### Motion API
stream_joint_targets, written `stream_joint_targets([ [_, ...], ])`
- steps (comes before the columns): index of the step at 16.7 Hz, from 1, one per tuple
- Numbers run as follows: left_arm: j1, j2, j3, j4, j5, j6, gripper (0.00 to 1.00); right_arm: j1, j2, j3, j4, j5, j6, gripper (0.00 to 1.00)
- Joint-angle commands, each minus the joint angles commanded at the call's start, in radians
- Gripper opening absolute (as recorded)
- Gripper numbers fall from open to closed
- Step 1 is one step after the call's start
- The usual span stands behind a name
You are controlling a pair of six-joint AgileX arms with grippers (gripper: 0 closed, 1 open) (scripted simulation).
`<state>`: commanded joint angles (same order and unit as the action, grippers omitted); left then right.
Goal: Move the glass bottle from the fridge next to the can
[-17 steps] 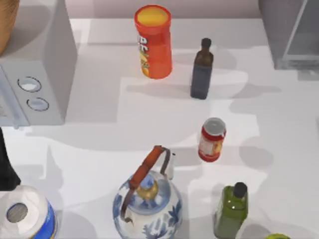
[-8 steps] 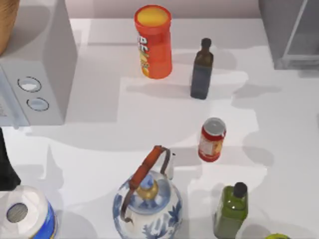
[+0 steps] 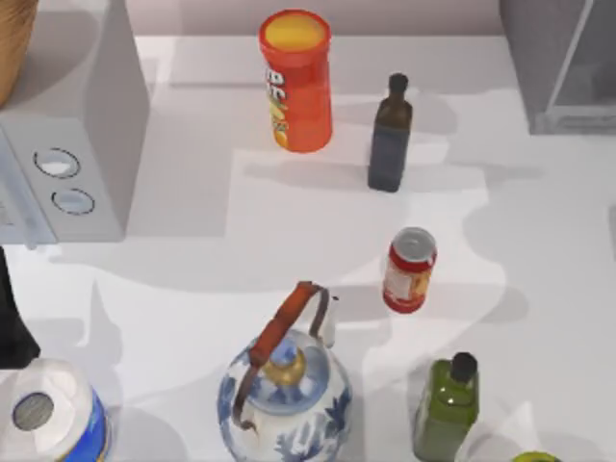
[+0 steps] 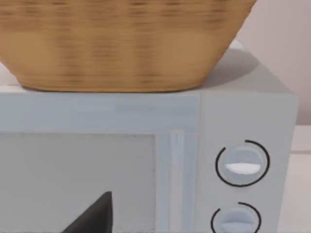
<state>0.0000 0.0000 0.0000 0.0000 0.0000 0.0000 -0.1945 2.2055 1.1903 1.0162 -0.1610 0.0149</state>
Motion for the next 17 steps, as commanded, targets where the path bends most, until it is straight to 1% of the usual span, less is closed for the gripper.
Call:
stream_joint_targets([
  [4,0.000,0.000,0.000,0.000,0.000,0.000,1.00,0.001,0.003,0.005,-0.003,0.000,0.000,1.00],
  [17,0.000,0.000,0.000,0.000,0.000,0.000,1.00,0.001,0.003,0.005,-0.003,0.000,0.000,0.02],
])
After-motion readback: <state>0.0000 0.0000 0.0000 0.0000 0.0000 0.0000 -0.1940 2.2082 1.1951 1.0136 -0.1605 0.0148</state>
